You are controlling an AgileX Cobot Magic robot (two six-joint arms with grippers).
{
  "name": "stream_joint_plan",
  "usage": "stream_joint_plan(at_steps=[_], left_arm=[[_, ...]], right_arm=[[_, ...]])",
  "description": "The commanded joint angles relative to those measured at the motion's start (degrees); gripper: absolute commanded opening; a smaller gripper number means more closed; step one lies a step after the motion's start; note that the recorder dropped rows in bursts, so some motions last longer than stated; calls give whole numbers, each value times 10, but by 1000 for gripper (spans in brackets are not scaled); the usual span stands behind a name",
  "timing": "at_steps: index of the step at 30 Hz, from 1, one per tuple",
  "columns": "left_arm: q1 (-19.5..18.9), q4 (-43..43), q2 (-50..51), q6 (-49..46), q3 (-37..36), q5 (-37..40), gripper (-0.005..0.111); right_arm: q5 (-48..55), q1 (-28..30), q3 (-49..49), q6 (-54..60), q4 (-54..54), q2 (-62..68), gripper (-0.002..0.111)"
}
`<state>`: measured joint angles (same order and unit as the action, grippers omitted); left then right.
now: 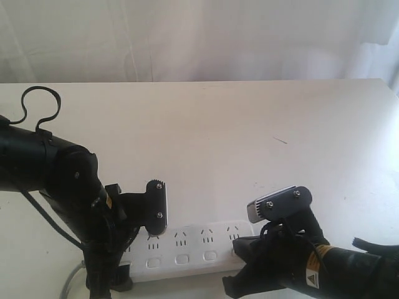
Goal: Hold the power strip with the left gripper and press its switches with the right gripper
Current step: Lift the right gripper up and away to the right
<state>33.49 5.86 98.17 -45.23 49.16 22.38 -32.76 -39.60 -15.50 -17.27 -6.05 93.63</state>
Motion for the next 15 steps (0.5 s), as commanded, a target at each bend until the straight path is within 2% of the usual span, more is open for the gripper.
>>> stream_joint_plan(at_steps=[1,3,8,11,15], left_arm=[[3,-3,12,-6,-11,28,0],[3,-4,12,-6,-11,29,0],[3,-4,12,-6,-11,34,0],[3,-4,12,-6,-11,34,0],[3,1,11,-6,-11,32,0]], right_arm=[[155,1,11,6,14,19,0],[140,1,12,6,14,19,0],[-185,1,30,-10,-51,-10,0],[-349,1,30,57,-35,-63,0],[-367,1,30,126,45,-144,0]])
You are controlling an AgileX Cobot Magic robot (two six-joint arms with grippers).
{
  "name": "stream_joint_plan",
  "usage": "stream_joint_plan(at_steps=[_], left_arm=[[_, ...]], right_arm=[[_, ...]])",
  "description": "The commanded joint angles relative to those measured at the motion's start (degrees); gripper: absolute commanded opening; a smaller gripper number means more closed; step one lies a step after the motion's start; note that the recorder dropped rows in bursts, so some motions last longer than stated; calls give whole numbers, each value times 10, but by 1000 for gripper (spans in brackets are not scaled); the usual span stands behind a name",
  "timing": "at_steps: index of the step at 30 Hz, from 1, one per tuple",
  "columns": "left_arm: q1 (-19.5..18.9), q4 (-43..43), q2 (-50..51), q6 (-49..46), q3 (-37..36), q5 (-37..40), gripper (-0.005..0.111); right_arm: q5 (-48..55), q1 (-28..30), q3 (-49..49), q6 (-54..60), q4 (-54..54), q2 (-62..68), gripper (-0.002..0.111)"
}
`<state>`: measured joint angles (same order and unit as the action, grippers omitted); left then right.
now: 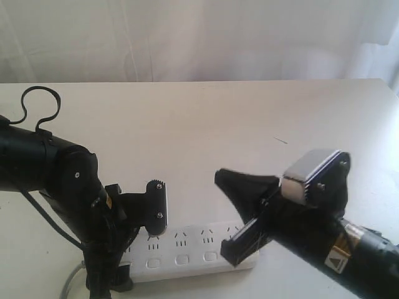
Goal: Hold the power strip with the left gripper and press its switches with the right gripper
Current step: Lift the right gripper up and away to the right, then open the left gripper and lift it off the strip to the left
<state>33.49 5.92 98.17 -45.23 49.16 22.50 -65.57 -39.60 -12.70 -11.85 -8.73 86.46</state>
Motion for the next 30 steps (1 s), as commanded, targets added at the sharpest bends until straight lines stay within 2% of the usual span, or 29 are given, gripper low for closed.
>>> stream_joint_plan(at_steps=[1,5,7,9,10,14,16,17,24,27,30], left_arm=[[3,8,11,-6,-11,26,0],[3,32,11,-6,-11,17,0],[3,33,11,-6,-11,15,9],[3,37,11,-6,-10,15,23],[3,40,11,-6,-8,15,33],[3,44,11,4,8,25,86],[3,29,11,20,20,38,101],[3,21,11,22,29,52,105],[6,0,11,35,83,130,105],[6,0,11,39,105,155,105],[6,0,3,45,127,173,105]], right_arm=[[-37,1,2,109,104,-105,0],[8,1,2,185,186,-228,0],[68,1,2,231,214,-298,0],[113,1,2,278,226,-347,0],[135,1,2,296,235,-370,0],[208,1,0,322,272,-440,0],[230,1,0,323,273,-460,0],[237,1,0,323,273,-467,0],[255,1,0,331,273,-470,0],[252,1,0,377,283,-470,0],[252,1,0,431,343,-470,0]])
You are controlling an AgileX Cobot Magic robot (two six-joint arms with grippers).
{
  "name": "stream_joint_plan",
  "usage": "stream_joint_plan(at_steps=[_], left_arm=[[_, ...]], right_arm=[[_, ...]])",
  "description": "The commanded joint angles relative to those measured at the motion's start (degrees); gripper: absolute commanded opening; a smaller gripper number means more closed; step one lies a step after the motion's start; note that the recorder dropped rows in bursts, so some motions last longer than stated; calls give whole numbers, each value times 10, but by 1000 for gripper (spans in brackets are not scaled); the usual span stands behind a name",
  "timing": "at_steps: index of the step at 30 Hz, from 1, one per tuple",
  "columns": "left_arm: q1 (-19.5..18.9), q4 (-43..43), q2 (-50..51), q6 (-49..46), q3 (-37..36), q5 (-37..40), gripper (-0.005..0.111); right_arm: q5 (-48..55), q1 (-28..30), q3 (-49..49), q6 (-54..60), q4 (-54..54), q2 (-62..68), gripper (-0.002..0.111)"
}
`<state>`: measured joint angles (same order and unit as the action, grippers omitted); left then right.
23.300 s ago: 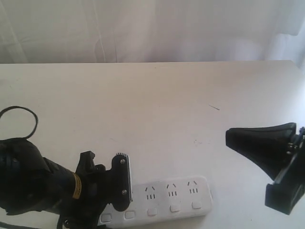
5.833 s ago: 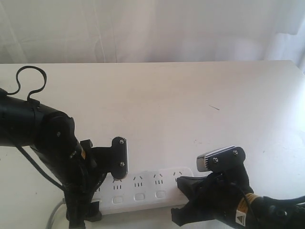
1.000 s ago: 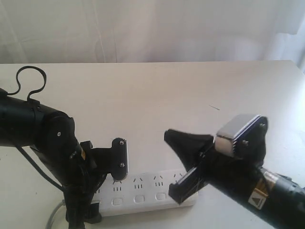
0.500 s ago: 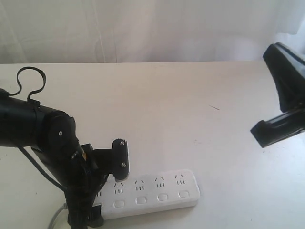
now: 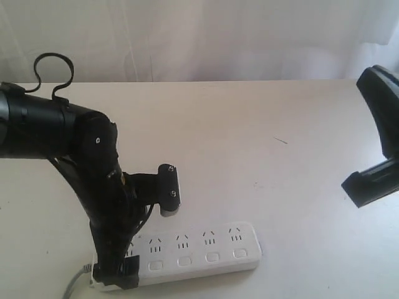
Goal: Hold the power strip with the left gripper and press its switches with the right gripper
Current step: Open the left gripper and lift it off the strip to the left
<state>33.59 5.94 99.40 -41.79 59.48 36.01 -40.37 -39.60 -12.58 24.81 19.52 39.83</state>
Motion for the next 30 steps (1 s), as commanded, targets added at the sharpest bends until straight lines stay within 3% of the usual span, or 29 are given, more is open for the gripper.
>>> stream_joint_plan(at_steps=[1,4,12,14,16,19,24,30], left_arm=[[5,0,-17,11,31,42,105],[5,-2,-52,11,50,45,105],[5,-2,-218,49,73,49,105],[5,-1,-270,67,73,56,100],[5,0,-320,88,73,60,87],[5,8,-378,95,73,96,51],[5,29,-424,99,73,148,2],[5,38,-500,103,73,143,0]], right_arm=[[0,1,-1,78,86,-3,0],[-1,1,-1,121,147,-3,0],[-17,1,-1,126,154,-3,0],[-21,1,-1,126,154,-3,0],[-21,1,-1,126,155,-3,0],[-21,1,-1,125,156,-3,0],[-26,1,-1,125,175,-3,0],[-26,1,-1,125,175,-3,0]])
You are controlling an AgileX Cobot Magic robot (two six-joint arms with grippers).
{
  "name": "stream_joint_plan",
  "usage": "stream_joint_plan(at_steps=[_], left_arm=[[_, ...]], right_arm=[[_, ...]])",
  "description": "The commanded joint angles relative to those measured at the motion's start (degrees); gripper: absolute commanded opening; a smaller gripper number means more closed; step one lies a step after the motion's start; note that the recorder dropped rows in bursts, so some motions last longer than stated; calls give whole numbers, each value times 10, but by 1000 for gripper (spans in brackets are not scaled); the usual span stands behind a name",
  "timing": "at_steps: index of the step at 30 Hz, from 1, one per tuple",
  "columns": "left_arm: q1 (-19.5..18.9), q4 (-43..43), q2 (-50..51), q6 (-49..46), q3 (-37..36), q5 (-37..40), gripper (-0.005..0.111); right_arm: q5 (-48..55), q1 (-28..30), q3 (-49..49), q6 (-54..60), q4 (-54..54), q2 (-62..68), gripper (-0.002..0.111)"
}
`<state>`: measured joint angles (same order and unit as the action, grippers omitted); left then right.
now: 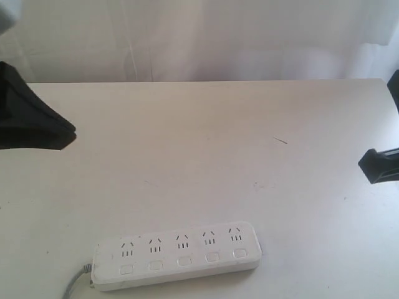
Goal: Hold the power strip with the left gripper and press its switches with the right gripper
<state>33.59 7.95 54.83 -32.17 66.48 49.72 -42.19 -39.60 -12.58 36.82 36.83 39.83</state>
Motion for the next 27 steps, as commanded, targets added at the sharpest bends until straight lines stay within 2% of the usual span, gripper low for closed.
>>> stream_joint_plan(at_steps=[1,8,14,19,23,25,27], left_arm=[[5,23,-67,10,3,3,0],[5,40,-170,19,-36,-70,0],[5,43,-234,46,-148,-155,0],[5,81,-258,69,-244,-238,0],[5,88,-290,84,-297,-264,0],[-11,87,-319,100,-324,-290,0],[-45,98,-343,113,-348,-323,0]], right_arm=[[-8,1,-1,5,2,-3,0],[29,1,-1,-57,9,-3,0],[29,1,-1,-57,9,-3,0],[29,1,-1,-69,9,-3,0],[29,1,-1,-71,9,-3,0],[29,1,-1,-71,9,-3,0],[29,1,-1,-71,9,-3,0]])
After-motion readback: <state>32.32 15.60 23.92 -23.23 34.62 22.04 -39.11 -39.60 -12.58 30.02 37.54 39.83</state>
